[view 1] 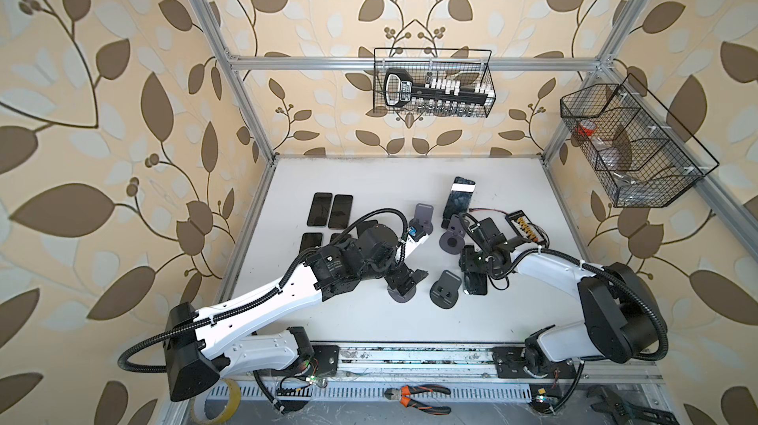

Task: Remove the phone from the phone stand
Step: Place the phone to the middle-right of the table.

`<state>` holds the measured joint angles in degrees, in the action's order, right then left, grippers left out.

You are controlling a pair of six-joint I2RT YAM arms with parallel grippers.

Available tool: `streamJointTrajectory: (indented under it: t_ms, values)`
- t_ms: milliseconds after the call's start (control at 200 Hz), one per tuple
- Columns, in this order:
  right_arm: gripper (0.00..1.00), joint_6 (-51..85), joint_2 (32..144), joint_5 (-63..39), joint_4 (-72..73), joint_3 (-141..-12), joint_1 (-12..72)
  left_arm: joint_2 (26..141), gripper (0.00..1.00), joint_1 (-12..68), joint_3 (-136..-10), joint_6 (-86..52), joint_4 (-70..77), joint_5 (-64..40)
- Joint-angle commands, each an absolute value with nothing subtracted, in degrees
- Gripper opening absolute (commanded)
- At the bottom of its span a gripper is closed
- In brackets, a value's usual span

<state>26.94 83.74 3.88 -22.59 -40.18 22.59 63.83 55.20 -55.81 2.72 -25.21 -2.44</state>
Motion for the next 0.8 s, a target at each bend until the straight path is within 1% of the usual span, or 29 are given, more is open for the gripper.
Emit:
streamJointTrajectory:
  t_ms: [0,395,560,795]
  values:
    - [0.63,26.8,85.6,3.4,-21.7,-40.1,22.5,62.3,0.99,55.7,-56.3,1.9,-24.8,-1.3]
    - [0.64,27.3,86.4,4.0,-21.2,-39.8,22.4,62.4,0.99,55.7,-56.6,1.6,-24.9,-1.0]
    - [0.69,27.3,86.4,4.3,-21.4,-39.6,22.4,62.7,0.99,55.7,-56.8,1.5,-25.1,-1.0]
    - [0.72,26.8,86.7,4.7,-21.7,-39.4,22.4,62.3,0.99,55.7,-56.9,1.0,-25.4,-1.1]
